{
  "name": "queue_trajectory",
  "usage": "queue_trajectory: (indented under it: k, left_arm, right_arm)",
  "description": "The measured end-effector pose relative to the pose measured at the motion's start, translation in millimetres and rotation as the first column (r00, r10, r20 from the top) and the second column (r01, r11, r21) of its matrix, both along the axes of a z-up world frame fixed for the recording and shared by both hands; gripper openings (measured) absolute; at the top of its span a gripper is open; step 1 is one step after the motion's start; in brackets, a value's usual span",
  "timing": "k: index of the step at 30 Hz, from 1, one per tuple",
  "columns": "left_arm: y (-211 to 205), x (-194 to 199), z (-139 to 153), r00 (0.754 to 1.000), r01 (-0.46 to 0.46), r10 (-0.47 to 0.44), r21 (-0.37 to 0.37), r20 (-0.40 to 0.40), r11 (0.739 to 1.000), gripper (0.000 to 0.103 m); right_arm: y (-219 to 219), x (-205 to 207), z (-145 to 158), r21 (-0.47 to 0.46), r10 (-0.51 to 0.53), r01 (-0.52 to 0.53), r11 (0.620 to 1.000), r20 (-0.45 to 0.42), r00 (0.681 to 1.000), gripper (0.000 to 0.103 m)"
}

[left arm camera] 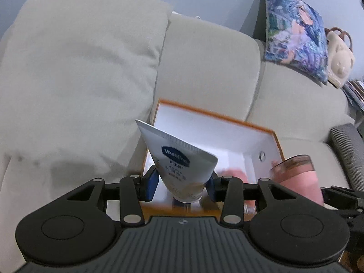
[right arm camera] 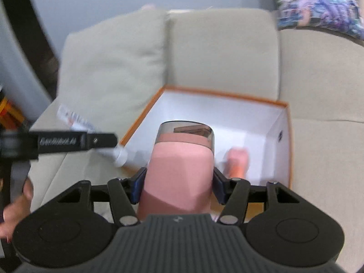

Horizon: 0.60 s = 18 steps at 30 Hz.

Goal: Organize rigid objects
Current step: 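Lift the Vaseline tube and pink cup and carry them over the shoebox, then lower both items into the shoebox and open both tools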

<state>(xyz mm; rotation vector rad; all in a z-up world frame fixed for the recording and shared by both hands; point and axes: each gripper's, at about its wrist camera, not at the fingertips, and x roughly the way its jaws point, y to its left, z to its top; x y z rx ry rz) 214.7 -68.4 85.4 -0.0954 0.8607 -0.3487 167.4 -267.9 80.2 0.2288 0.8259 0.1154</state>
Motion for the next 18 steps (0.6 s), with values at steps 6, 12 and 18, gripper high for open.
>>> queue_trajectory:
  k: [6, 12, 18]
  left_arm:
    - [-27.4, 37.6, -25.4, 1.000, 0.028, -0.029, 0.088, 0.011, 0.996, 0.048]
    - [-49.3, 45.2, -54.3, 0.998, 0.062, -0.065, 0.180, 0.011, 0.982, 0.048]
    - [-58.8, 50.5, -74.9, 0.997, 0.072, -0.064, 0.233, -0.041, 0.970, 0.048]
  right_arm:
    - [-29.9, 54.6, -31.6, 0.022, -0.114, 0.114, 0.993, -0.009, 0.993, 0.061]
    - [-46.9, 94.4, -76.5, -0.006, -0.157, 0.157, 0.988, -0.045, 0.987, 0.061]
    - [-39.8, 115.4, -92.0, 0.014, -0.146, 0.147, 0.989, -0.064, 0.987, 0.061]
